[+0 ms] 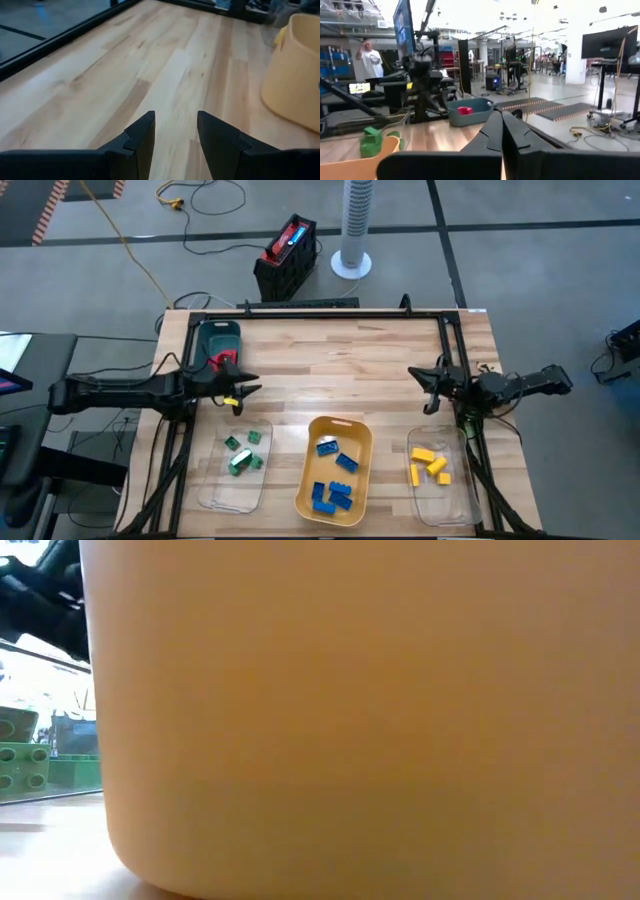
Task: Sort blocks
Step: Return to Home Position
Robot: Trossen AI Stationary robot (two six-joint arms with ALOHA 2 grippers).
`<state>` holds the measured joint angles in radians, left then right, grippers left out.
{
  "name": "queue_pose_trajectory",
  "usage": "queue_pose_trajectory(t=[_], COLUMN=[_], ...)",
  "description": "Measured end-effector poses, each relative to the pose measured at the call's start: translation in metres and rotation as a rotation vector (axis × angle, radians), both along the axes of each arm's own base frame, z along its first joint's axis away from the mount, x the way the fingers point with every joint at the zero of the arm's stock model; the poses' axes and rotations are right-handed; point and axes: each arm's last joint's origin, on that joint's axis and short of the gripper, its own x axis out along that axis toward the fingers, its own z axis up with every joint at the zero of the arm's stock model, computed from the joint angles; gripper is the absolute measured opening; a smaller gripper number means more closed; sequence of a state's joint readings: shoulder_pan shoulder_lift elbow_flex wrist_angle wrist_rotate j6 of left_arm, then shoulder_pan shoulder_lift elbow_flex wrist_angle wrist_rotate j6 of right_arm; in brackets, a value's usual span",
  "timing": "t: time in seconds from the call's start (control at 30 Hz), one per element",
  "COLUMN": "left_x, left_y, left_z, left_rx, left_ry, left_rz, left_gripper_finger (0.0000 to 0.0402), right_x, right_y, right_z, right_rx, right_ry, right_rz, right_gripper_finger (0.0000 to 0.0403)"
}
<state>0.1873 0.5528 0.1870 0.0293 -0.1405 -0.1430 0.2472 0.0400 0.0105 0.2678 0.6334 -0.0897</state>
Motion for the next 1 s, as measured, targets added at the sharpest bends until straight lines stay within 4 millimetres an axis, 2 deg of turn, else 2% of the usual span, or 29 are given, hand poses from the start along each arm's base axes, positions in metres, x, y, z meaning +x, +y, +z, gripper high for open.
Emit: queue_pose_trajectory(t=[0.13, 0.57, 0.77, 1.0], left_x=[-0.011, -0.050, -0.050, -0.050], left_y=[-0.006, -0.012, -0.013, -0.013], left_z=[-0.011, -0.001, -0.002, -0.001], left_rx=[0.015, 0.024, 0.056, 0.041], left_ry=[-0.022, -0.157, -0.113, -0.131], left_rz=[0.044, 0.061, 0.041, 0.054], left_gripper_finger=[0.0141, 0.0141, 0.0141, 0.0141], right_x=[-0.003, -0.001, -0.001, -0.001], right_y=[-0.001, 0.000, -0.003, -0.007], right_z=[0.000, -0.011, -0.006, -0.007], right_rx=[-0.017, 0.032, -0.081, -0.098], right_ry=[-0.001, 0.085, 0.093, 0.113], right_rz=[-0.013, -0.004, -0.064, -0.115], right_gripper_finger=[0.0010, 0.0010, 0.0010, 0.0010])
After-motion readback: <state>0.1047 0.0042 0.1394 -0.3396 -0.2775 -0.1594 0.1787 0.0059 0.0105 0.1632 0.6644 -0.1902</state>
